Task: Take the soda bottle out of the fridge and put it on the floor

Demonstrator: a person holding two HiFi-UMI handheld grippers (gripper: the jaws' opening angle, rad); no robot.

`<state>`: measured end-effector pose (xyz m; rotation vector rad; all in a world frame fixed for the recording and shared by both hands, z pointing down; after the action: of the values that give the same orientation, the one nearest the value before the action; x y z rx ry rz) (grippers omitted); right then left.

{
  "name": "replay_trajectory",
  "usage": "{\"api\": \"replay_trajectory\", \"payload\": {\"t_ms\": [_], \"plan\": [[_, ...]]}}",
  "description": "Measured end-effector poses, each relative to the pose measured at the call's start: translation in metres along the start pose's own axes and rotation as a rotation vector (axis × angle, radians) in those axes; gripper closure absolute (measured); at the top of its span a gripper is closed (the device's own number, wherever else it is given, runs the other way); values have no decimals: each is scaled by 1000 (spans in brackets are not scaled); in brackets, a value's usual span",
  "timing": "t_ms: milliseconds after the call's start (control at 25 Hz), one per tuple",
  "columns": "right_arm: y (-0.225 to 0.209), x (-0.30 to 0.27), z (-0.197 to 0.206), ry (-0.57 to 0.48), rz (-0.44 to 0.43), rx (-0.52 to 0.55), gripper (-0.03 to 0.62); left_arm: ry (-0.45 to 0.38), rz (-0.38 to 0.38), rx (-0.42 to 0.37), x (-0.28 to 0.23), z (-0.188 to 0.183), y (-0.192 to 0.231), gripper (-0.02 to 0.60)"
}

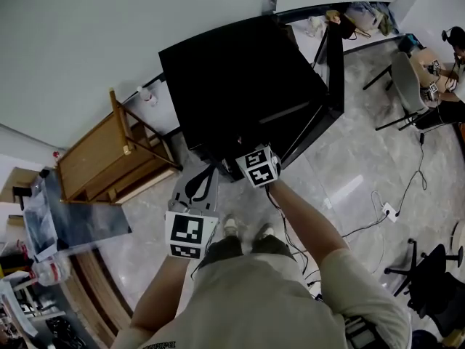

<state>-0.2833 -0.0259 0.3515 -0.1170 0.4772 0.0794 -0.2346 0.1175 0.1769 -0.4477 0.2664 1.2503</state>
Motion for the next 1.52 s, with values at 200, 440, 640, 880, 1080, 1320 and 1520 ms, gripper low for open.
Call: {"api": "replay_trajectory", "payload": {"t_ms": [200,440,640,880,1080,1320,1520], "plan": [[-6,-20,19,10,-14,12,442,2,-6,-2,-10,13,-4,575],[-9,-37,30,-37,-27,7,442,-11,-16,-10,-20,29,-4,575],[-8,-53,39,-80,-42,-27,442,-3,-29,-9,-23,46,0,575],[-8,-68,46,-88,-38,-58,442,20,-29,-29,-21,59,3,575],[-5,-70,43,-103,-13,-45,456,29,-33,-37,-13,64,6,575],[-5,-74,39,-102,11,-19,479,39,-29,-48,-5,69,7,575],[-2,-67,41,-99,20,-17,484,46,-11,-45,-2,71,7,575]]}}
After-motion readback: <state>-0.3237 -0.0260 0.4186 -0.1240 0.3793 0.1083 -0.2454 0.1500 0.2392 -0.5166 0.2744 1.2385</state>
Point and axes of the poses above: the fingertips, and each gripper's own axes: x backward along the fingers, y to its left, z out of its underside, the point moved 4 cm from there along x, backward along the fingers, and after that the axes turned 6 degrees about -x, right-handed, at the moved point
